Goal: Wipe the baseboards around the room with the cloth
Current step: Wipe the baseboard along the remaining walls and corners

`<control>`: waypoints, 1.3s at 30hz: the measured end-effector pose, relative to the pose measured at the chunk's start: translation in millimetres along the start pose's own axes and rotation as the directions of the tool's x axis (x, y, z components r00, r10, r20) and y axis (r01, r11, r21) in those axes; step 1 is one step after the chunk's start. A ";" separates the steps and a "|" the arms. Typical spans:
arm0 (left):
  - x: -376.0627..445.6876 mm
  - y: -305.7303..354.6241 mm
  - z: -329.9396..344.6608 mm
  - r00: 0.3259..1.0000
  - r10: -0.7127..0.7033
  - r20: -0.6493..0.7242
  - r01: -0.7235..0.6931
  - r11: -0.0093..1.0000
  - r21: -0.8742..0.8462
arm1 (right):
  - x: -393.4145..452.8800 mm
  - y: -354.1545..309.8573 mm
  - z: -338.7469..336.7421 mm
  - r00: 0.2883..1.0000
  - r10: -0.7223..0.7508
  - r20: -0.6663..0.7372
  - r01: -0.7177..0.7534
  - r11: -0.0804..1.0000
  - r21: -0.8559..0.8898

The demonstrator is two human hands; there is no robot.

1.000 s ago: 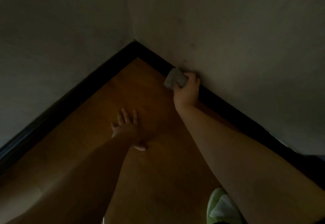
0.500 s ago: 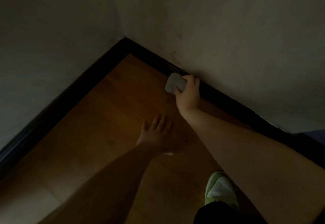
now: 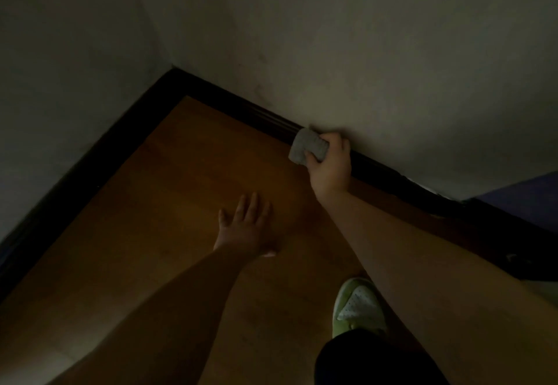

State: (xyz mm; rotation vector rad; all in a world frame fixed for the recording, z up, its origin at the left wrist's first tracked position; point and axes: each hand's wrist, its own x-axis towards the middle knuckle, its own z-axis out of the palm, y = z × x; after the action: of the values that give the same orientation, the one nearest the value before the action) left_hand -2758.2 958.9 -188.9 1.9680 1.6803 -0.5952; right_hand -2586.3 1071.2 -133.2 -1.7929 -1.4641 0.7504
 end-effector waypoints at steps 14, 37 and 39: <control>-0.1 84.3 -2.8 0.980 0.199 -0.032 -0.193 0.971 0.143 | -29.2 65.0 -85.4 0.993 0.050 -0.111 -0.057 0.997 -0.060; 18.4 119.6 -2.4 0.975 0.222 0.009 -0.221 0.965 0.139 | -64.2 163.1 -203.2 0.962 0.153 -0.226 -0.214 0.938 -0.273; 18.8 118.4 0.1 0.973 0.231 -0.004 -0.228 0.962 0.149 | -68.4 169.3 -209.5 0.954 0.145 -0.262 -0.227 0.921 -0.317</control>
State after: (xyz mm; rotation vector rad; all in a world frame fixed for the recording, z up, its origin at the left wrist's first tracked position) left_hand -2638.3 958.2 -191.0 2.2420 1.4268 -0.6279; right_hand -2335.8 951.3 -144.9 -2.2285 -1.3375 0.3659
